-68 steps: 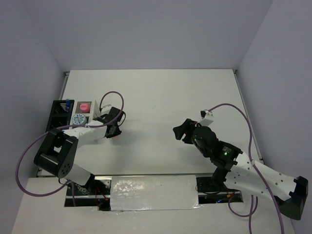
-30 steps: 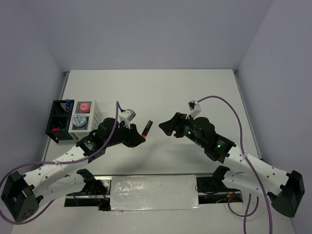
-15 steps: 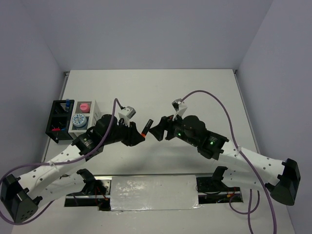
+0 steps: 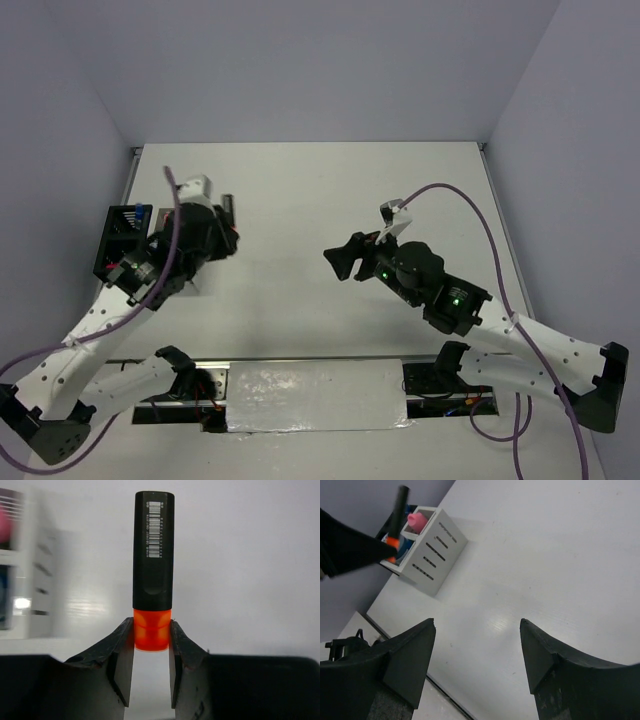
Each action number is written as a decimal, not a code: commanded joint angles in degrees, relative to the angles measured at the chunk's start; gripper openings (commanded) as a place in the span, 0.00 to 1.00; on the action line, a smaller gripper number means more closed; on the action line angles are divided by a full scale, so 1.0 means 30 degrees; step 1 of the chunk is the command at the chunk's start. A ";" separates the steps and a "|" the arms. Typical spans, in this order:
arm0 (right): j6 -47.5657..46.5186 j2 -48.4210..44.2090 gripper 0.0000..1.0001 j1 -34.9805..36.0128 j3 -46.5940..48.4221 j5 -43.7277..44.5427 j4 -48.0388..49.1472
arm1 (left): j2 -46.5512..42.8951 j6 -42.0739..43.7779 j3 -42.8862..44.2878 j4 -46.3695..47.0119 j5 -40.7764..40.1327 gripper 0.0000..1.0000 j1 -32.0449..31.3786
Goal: Sort the stationery into containers
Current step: Pick up the pen from the center of the board.
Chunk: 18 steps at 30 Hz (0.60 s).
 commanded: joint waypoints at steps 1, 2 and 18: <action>-0.0128 -0.0861 0.76 -0.0030 -0.0293 0.0890 -0.0591 | 0.0373 -0.2673 0.2746 -0.4199 -0.4660 0.00 0.4062; -0.0158 -0.0979 0.75 -0.0030 -0.0293 0.0919 -0.0882 | 0.0345 -0.2937 0.3417 -0.5017 -0.4428 0.00 0.5186; -0.2518 -0.1597 0.75 0.0204 0.0349 -0.5779 0.1749 | -0.1414 0.4292 0.0555 0.3383 1.6208 0.00 0.8744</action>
